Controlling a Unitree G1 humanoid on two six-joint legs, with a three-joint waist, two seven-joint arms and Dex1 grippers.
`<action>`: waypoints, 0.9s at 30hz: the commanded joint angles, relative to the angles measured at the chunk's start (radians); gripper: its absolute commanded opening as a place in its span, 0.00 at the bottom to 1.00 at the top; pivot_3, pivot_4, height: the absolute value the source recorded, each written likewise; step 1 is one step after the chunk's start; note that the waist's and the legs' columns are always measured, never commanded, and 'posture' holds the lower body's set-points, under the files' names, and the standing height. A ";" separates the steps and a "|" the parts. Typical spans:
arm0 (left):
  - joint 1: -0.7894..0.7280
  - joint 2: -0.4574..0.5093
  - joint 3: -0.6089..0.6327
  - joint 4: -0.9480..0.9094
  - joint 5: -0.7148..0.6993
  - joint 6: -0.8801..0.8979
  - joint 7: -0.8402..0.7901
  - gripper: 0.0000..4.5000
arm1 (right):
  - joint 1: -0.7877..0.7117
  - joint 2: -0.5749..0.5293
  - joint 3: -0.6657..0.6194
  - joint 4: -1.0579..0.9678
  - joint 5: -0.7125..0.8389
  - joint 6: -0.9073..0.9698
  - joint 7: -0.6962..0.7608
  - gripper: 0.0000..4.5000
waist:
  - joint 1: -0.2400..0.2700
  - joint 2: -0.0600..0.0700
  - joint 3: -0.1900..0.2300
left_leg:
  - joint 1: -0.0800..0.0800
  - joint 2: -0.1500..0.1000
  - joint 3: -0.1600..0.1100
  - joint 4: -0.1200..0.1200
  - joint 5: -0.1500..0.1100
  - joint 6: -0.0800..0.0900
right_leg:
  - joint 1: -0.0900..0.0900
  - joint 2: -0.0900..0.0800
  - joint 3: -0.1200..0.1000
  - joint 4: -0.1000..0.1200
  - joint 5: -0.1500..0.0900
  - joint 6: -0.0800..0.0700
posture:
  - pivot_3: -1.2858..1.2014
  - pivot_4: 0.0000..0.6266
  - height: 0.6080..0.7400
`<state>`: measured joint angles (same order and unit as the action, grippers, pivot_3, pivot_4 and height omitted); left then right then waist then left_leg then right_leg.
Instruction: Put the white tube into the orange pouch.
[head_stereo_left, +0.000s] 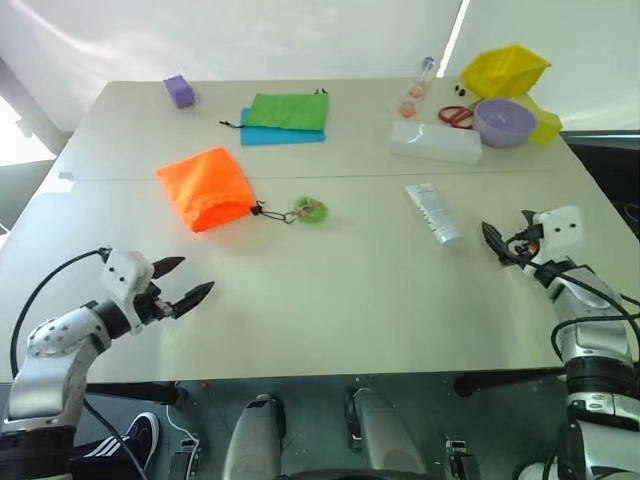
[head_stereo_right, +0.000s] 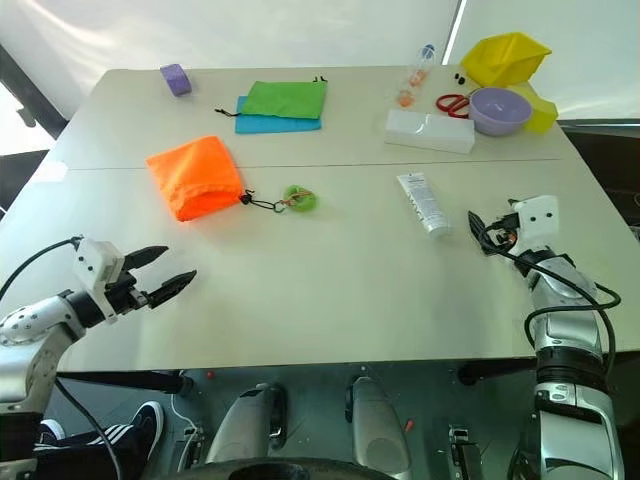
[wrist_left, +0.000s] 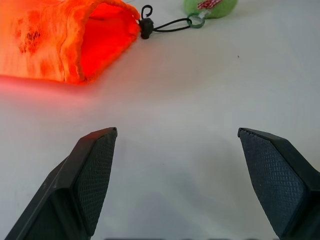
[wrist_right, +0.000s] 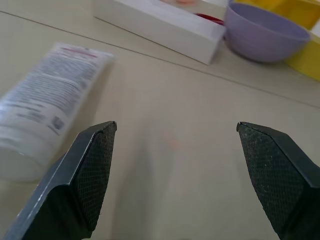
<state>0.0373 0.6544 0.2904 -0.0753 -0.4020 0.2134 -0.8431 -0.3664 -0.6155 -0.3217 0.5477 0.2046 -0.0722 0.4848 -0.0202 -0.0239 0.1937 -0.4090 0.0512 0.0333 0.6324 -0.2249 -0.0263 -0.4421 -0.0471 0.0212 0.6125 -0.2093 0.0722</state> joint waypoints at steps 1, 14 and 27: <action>0.002 -0.007 0.025 -0.036 -0.019 -0.013 0.009 0.92 | -0.050 -0.030 -0.024 0.055 -0.002 -0.063 -0.005 0.89 | -0.002 0.000 0.000 | 0.000 0.000 0.000 0.000 0.000 0.000 | 0.000 0.000 0.000 0.000 0.000 0.000 | 0.52 0.24 1.00; -0.035 -0.008 0.017 -0.009 -0.013 -0.050 -0.003 0.92 | -0.044 -0.002 -0.001 0.099 -0.012 -0.145 0.025 0.89 | -0.001 0.000 0.000 | 0.001 0.000 0.000 0.000 0.000 0.000 | 0.001 0.001 0.002 0.000 0.000 0.001 | 0.52 0.24 1.00; -0.207 -0.041 -0.063 0.085 0.177 -0.213 0.143 0.92 | 0.154 0.029 0.165 -0.462 0.179 -0.060 0.410 0.89 | 0.005 0.000 0.000 | 0.001 0.000 -0.001 0.000 0.000 0.000 | 0.001 0.002 0.002 0.003 0.000 0.001 | 0.52 0.24 1.00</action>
<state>-0.1426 0.6124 0.2408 0.0012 -0.2784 0.0539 -0.7388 -0.2293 -0.5790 -0.1909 0.2200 0.3415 -0.1528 0.8332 -0.0147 -0.0240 0.1934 -0.4076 0.0513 0.0324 0.6330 -0.2247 -0.0261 -0.4406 -0.0452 0.0227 0.6156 -0.2095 0.0734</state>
